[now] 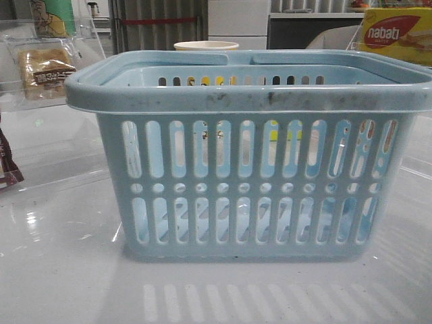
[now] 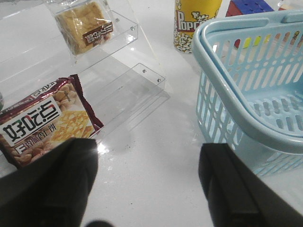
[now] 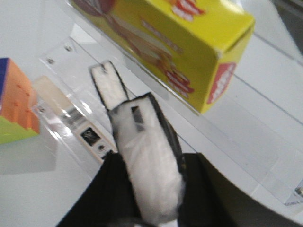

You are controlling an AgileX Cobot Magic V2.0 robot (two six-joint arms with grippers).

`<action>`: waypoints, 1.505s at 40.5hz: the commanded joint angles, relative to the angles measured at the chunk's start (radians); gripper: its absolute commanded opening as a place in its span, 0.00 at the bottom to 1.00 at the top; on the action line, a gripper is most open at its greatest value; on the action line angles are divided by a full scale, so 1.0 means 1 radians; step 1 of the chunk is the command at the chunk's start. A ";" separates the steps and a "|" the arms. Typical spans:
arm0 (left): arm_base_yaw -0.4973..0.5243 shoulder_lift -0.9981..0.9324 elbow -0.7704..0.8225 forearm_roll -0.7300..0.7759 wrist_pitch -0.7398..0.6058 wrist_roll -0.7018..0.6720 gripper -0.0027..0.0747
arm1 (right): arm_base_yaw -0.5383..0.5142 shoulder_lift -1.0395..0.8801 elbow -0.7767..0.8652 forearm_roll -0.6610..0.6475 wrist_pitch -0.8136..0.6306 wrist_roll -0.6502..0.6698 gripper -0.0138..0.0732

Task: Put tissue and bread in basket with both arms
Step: 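Carry the tissue pack over the basket and lower it inside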

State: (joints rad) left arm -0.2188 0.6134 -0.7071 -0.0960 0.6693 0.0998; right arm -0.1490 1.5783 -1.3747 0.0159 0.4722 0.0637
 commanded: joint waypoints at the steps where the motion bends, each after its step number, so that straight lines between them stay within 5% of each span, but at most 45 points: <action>1: -0.006 0.008 -0.028 -0.014 -0.085 -0.001 0.69 | 0.056 -0.152 -0.039 0.008 -0.016 -0.004 0.44; 13: -0.006 0.008 -0.028 -0.014 -0.085 -0.001 0.69 | 0.357 -0.346 -0.037 0.008 0.122 -0.006 0.44; 28: -0.006 0.008 -0.028 -0.014 -0.084 -0.001 0.69 | 0.661 -0.257 0.064 0.009 0.124 -0.006 0.44; 40: -0.006 0.008 -0.028 -0.014 -0.084 -0.001 0.69 | 0.682 -0.053 0.077 0.014 0.087 -0.006 0.46; 50: -0.006 0.008 -0.028 -0.014 -0.084 -0.001 0.69 | 0.682 -0.002 0.067 0.016 0.070 -0.006 0.81; 61: -0.006 0.008 -0.028 -0.014 -0.080 -0.001 0.69 | 0.688 -0.166 0.076 0.016 0.133 -0.006 0.83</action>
State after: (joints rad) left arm -0.2188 0.6134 -0.7071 -0.0960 0.6693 0.0998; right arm 0.5331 1.5311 -1.2717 0.0307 0.6314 0.0637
